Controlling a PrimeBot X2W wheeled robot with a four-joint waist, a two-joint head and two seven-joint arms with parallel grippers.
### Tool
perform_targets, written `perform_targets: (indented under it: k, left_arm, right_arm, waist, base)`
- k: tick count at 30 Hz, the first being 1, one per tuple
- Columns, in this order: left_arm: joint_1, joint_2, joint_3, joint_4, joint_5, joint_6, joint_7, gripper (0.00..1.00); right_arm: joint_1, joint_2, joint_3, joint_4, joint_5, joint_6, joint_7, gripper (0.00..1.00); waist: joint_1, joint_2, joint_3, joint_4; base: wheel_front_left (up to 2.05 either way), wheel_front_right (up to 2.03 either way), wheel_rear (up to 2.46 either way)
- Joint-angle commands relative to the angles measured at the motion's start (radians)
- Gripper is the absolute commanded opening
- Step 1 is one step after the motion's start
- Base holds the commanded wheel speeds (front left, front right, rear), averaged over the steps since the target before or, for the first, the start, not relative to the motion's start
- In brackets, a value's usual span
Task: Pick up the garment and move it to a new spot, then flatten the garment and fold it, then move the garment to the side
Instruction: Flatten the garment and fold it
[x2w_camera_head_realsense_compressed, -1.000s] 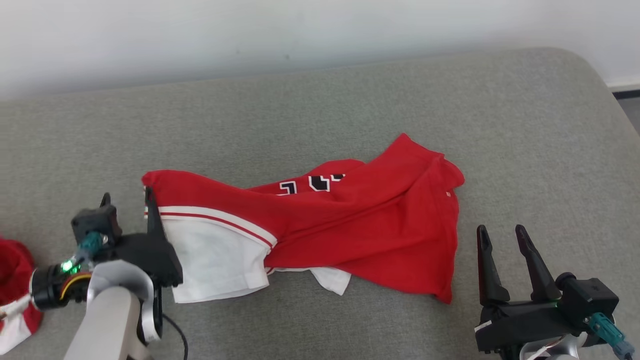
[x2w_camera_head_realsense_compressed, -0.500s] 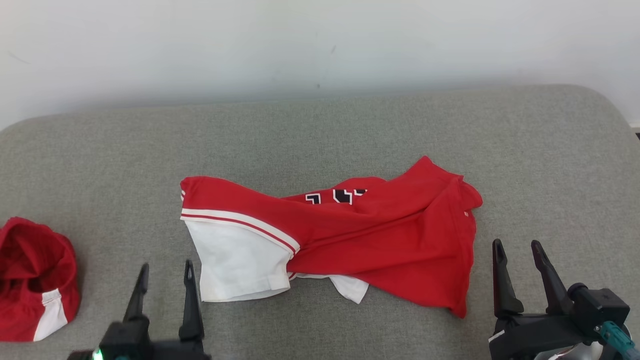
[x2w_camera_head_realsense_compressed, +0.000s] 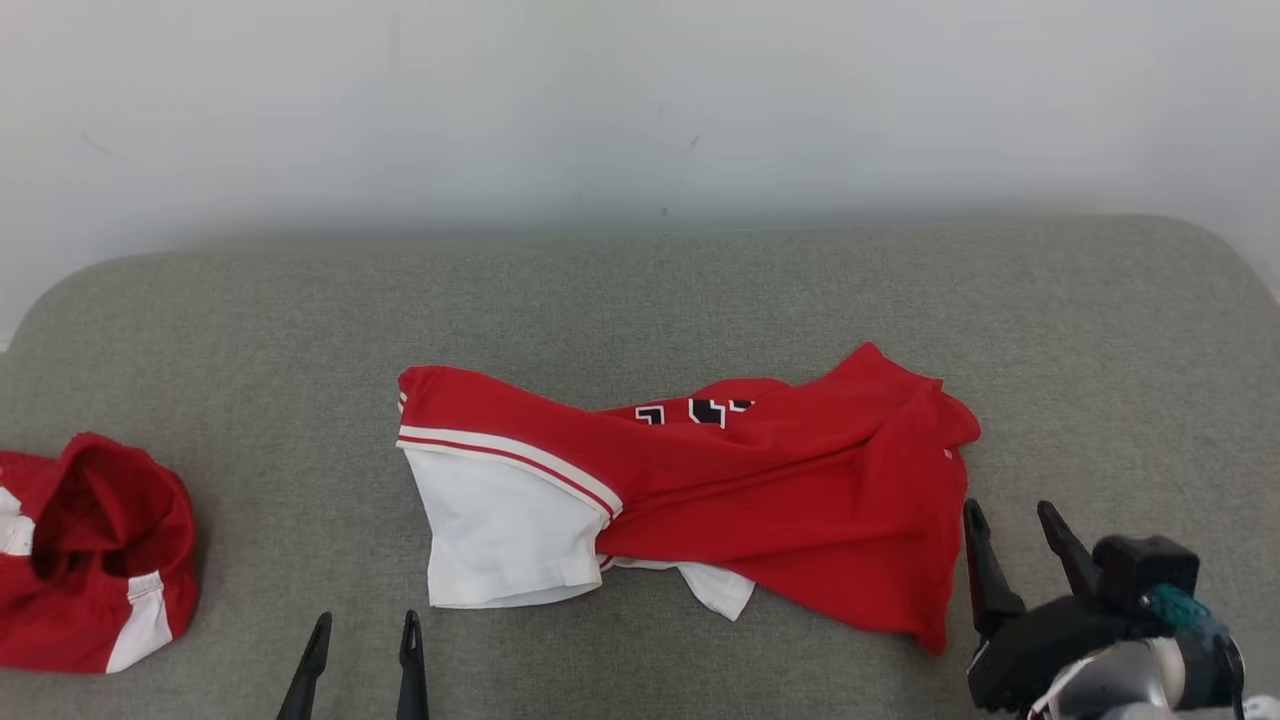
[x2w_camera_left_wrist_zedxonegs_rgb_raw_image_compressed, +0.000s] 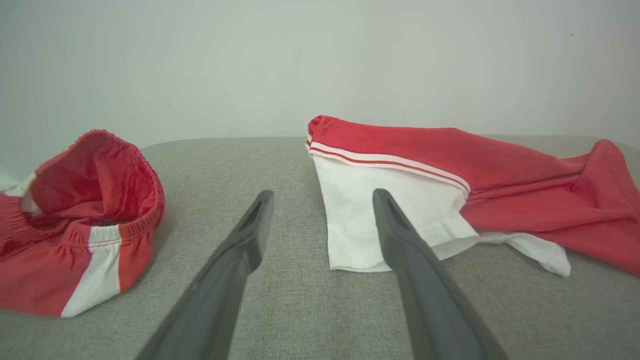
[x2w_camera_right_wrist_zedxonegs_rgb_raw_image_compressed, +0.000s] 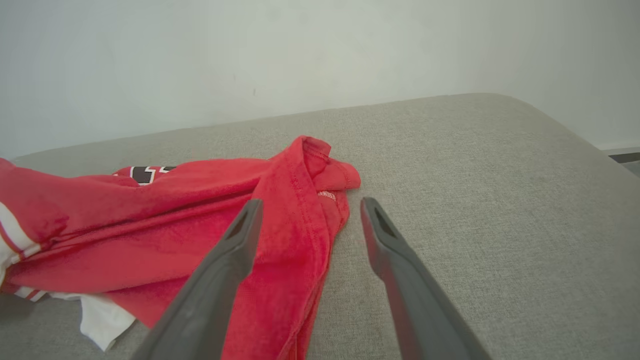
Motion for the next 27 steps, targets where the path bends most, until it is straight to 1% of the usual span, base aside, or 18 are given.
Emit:
perform_targets:
  k: [1,6,11,18,23,25,26,27]
  left_arm:
    - [0.000,-0.002,0.002,-0.002,0.010,-0.001,-0.003,1.00]
    - [-0.015,0.000,0.005,0.005,0.017,-0.016,-0.003,1.00]
    - [-0.039,-0.007,0.008,0.011,0.019,-0.030,-0.003,1.00]
    - [-0.063,-0.020,0.010,0.017,0.023,-0.042,-0.003,1.00]
    - [-0.070,-0.022,0.025,0.020,0.020,-0.047,-0.003,1.00]
    - [-0.072,-0.024,0.030,0.021,0.020,-0.051,-0.003,1.00]
    - [-0.074,-0.025,0.032,0.021,0.021,-0.053,-0.003,1.00]
    - [-0.076,-0.027,0.034,0.022,0.022,-0.052,-0.003,1.00]
  right_arm:
    - [-0.010,0.002,-0.003,0.004,-0.005,0.003,0.006,1.00]
    - [-0.126,0.002,-0.025,0.077,-0.055,0.003,0.107,1.00]
    - [-0.245,0.002,-0.062,0.173,-0.107,0.003,0.164,1.00]
    - [-0.366,-0.011,-0.089,0.311,-0.159,0.003,0.186,1.00]
    - [-0.407,-0.022,-0.085,0.374,-0.178,0.003,0.166,1.00]
    - [-0.417,-0.024,-0.082,0.392,-0.181,0.003,0.153,0.26]
    - [-0.418,-0.024,-0.081,0.395,-0.181,0.003,0.147,0.00]
    - [-0.416,-0.024,-0.080,0.398,-0.180,0.003,0.139,0.00]
  waist:
    - [0.0001,0.0000,0.003,0.004]
    - [0.0001,0.0000,0.025,0.020]
    - [0.0001,0.0000,0.059,0.040]
    - [0.0001,0.0000,0.097,0.066]
    - [0.0001,0.0000,0.111,0.076]
    - [0.0001,0.0000,0.115,0.076]
    - [0.0001,0.0000,0.116,0.076]
    - [0.0001,0.0000,0.116,0.076]
  base:
    - [0.00,0.00,0.00]
    - [0.00,0.00,0.00]
    - [0.00,0.00,0.00]
    - [0.00,0.00,0.00]
    - [0.00,0.00,0.00]
    - [0.00,0.00,0.00]
    - [0.00,0.00,0.00]
    - [0.00,0.00,0.00]
